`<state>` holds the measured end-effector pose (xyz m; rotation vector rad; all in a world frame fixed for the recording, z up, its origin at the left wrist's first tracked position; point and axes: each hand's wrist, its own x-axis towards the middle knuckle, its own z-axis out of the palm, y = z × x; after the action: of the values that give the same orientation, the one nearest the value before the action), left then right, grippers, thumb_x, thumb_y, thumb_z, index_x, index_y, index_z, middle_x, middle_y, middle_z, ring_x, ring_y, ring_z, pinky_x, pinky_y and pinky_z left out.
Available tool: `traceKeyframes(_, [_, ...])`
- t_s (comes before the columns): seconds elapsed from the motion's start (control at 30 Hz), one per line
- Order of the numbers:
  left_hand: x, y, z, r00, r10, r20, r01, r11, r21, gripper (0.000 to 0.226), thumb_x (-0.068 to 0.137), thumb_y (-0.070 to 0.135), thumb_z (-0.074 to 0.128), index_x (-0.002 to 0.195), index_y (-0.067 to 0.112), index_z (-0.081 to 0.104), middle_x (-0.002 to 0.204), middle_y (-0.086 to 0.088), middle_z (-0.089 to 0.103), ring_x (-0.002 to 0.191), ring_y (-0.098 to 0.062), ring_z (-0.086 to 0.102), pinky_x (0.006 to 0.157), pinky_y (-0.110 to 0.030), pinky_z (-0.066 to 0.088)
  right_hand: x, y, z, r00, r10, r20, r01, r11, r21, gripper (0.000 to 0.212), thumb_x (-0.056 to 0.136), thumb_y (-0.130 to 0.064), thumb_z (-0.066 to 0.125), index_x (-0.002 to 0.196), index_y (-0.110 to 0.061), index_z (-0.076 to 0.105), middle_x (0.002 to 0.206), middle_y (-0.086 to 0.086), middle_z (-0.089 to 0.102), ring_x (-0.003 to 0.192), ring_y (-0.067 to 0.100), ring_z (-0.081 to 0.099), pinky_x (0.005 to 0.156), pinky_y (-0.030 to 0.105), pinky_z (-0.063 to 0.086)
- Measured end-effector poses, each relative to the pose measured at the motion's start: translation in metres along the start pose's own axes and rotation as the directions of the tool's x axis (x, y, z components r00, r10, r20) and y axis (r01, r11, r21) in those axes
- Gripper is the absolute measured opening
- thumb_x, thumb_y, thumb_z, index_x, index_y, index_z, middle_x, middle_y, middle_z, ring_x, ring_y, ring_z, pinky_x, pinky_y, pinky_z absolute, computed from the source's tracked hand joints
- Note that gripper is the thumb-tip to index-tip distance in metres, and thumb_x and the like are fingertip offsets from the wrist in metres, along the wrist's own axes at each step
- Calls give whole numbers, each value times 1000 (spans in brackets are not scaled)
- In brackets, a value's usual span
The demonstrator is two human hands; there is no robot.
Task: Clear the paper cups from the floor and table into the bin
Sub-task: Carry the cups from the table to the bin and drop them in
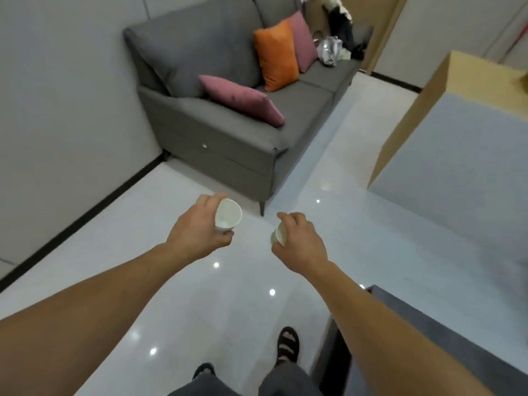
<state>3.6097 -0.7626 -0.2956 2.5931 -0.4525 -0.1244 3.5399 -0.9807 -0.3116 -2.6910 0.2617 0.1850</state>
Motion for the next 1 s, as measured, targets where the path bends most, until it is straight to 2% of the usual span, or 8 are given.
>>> traceKeyframes(0.1, [-34,-54,-46,983,-148,-109,148,989,-11,82,73,42,74,141,28,30,131,2,42,102,-22,55,77,-28,43,17,-73,15,982,-174,75,177,983,-46,67,86,-32,60,147,-27,33,143,2,35,124,26,41,94,37,45])
traceKeyframes(0.2, [-72,-92,-81,922,-307,-237,307,951,-39,83,73,41,74,142,28,29,134,2,40,107,-23,54,80,-29,44,29,-135,28,928,-342,149,356,931,-79,69,85,-33,61,147,-28,33,144,2,35,125,27,41,94,38,44])
traceKeyframes(0.37, [-149,-128,-114,743,-548,-385,546,828,-125,82,72,39,74,141,28,31,134,2,40,110,-22,53,82,-29,43,29,-219,53,761,-580,290,623,778,-82,69,85,-34,60,148,-28,30,143,1,34,122,25,42,92,36,47])
traceKeyframes(0.47, [-198,-139,-123,613,-653,-445,652,736,-182,81,73,40,73,142,28,31,134,2,40,108,-22,53,83,-30,45,16,-262,72,635,-687,354,748,661,-59,70,86,-35,59,148,-29,29,143,0,34,122,24,42,90,36,47])
traceKeyframes(0.6, [-273,-147,-124,424,-754,-502,754,601,-266,82,74,42,73,143,27,30,136,2,39,108,-23,54,81,-27,42,-20,-314,102,460,-769,444,862,507,-15,70,86,-35,60,148,-28,29,144,1,33,124,26,40,93,37,47])
traceKeyframes(0.8, [-398,-168,-124,152,-832,-534,828,401,-390,82,74,42,74,141,20,32,136,0,38,107,-24,55,83,-30,45,-109,-393,152,207,-825,526,964,263,34,72,84,-36,61,148,-29,29,143,1,34,123,26,41,91,38,47])
traceKeyframes(0.9, [-449,-184,-121,94,-849,-520,839,348,-417,83,74,43,75,141,19,32,136,0,39,108,-23,54,84,-29,45,-149,-429,178,132,-833,537,979,193,60,72,84,-36,61,148,-28,29,143,1,35,122,26,42,90,37,47])
traceKeyframes(1.0, [-514,-209,-129,43,-854,-518,851,303,-429,85,74,43,76,142,20,30,136,0,39,110,-22,53,86,-29,47,-198,-470,211,95,-830,550,984,161,73,72,84,-37,62,148,-28,29,143,2,35,123,27,42,91,39,47])
